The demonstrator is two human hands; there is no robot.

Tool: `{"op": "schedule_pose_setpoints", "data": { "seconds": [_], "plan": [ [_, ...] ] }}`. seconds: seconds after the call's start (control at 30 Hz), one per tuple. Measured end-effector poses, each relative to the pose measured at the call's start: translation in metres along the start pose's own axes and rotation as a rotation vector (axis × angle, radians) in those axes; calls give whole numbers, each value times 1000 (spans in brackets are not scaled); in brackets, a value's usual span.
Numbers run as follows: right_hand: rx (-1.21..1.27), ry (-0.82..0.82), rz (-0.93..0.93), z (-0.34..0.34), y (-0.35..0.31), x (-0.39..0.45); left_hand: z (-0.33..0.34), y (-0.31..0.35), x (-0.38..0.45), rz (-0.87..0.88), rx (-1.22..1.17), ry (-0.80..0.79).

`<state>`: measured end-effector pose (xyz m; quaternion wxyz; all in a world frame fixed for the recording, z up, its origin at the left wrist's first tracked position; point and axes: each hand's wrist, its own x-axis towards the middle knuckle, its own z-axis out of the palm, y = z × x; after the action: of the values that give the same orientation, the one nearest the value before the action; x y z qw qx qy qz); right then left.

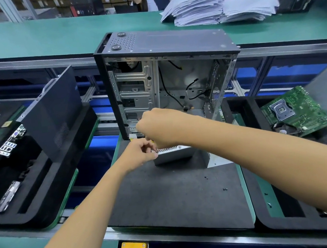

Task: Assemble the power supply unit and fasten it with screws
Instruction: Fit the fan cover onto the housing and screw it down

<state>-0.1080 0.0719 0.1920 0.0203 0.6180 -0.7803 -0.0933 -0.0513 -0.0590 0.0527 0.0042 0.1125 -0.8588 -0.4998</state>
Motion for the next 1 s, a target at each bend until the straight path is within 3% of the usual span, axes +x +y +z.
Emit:
{"op": "schedule_pose_setpoints", "data": {
  "seconds": [0.27,0.37,0.6,0.83,1.0],
  "plan": [
    [-113,19,38,3,-3,0,0,0,-2,8,7,9],
    [-20,-71,-16,0,5,-3,1,1,-6,11,-9,4],
    [-138,-23,-92,-2,3,-8,0,1,-5,22,-19,-11],
    [-42,-54,94,2,3,-7,0,0,-8,9,-34,-87],
    [-25,-111,-64,-7,-1,-9,0,0,-4,8,1,15]
  ]
}}
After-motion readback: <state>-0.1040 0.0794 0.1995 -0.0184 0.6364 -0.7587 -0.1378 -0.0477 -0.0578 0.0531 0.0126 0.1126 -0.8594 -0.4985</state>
